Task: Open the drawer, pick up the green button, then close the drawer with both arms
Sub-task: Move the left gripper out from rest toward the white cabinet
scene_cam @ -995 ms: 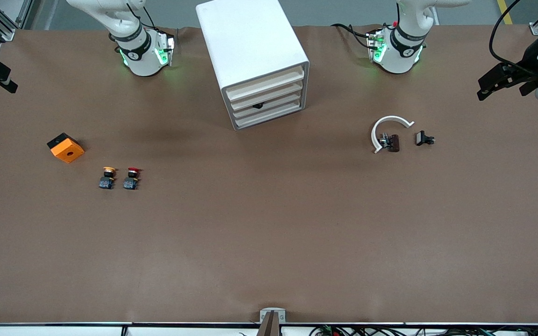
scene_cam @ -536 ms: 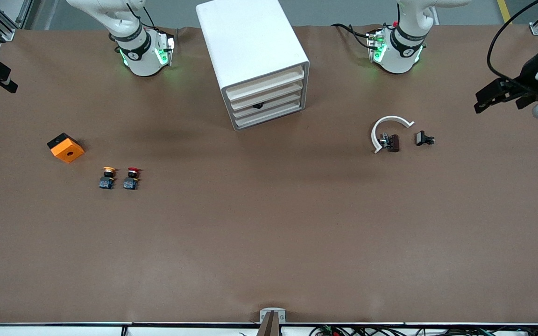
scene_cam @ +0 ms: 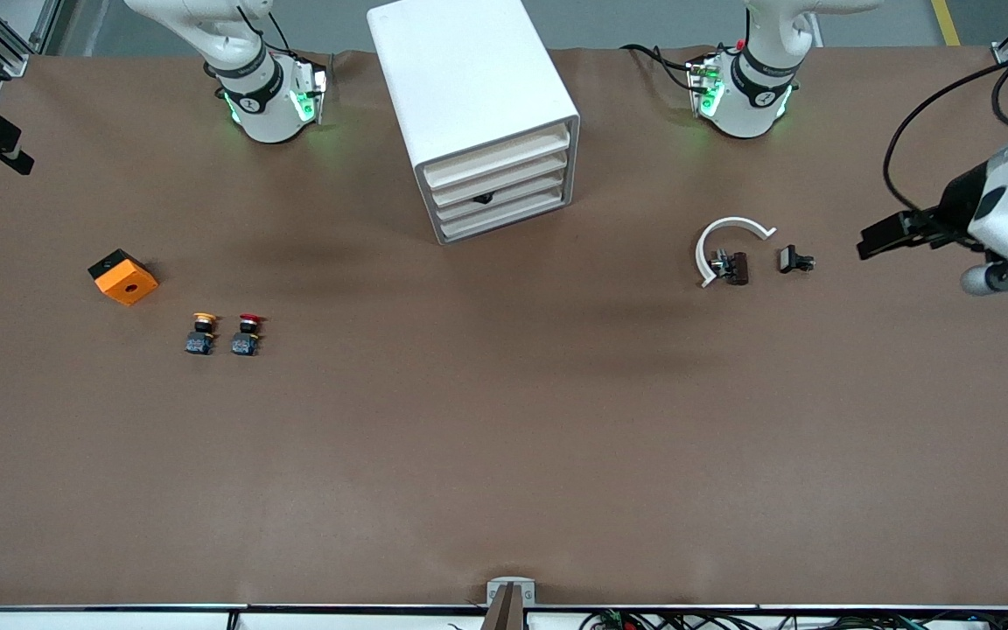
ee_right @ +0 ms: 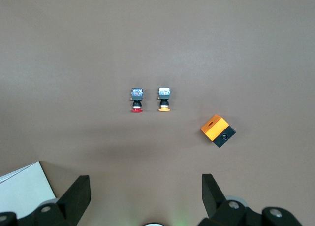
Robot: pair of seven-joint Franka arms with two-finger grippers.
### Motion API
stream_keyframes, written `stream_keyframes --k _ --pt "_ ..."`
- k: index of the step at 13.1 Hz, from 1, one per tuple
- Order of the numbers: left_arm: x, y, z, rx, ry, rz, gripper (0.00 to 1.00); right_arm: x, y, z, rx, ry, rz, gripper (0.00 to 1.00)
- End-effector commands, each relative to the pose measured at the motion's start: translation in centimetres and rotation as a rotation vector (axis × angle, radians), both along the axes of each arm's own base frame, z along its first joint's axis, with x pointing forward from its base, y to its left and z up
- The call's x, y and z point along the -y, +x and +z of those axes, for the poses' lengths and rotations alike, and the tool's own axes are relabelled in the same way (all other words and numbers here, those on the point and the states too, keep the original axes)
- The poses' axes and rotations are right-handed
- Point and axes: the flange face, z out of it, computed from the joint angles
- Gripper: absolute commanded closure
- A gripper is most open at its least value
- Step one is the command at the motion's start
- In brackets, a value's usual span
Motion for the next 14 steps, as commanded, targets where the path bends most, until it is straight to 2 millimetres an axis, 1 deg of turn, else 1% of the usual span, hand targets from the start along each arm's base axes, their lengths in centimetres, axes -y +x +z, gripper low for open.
stream_keyframes --k 1,4,5,6,8,9,11,14 --pt "1.3 2.2 -3.2 -0.066 -0.065 0.04 0.0 0.1 -0.7 0.1 0.001 -0.011 -0.001 0.0" --pt "3.4 3.9 -6.9 -0.083 -0.092 0.027 0.0 0.1 -0.7 0.1 -0.001 -0.011 -0.001 0.0" --pt "5.0 4.3 -8.1 -0.085 -0.092 0.012 0.0 0.1 -0.7 0.1 -0.001 -0.011 -0.001 0.0" --pt "6.4 4.7 -9.5 -0.098 -0.087 0.034 0.0 0.1 -0.7 0.0 -0.004 -0.011 -0.001 0.0" --pt "9.9 5.0 -11.9 -0.117 -0.073 0.105 0.0 0.1 -0.7 0.0 -0.007 -0.011 -0.001 0.0" --pt "12.3 5.0 -13.1 -0.125 -0.066 0.127 0.0 0.2 -0.8 0.0 -0.008 -0.01 -0.002 0.0" --pt "15.6 5.0 -15.2 -0.128 -0.048 0.171 0.0 0.1 -0.8 0.0 -0.01 -0.01 -0.001 0.0" --pt "21.5 3.9 -18.2 -0.136 -0.011 0.243 0.0 0.2 -0.8 0.0 -0.01 -0.01 -0.004 0.0"
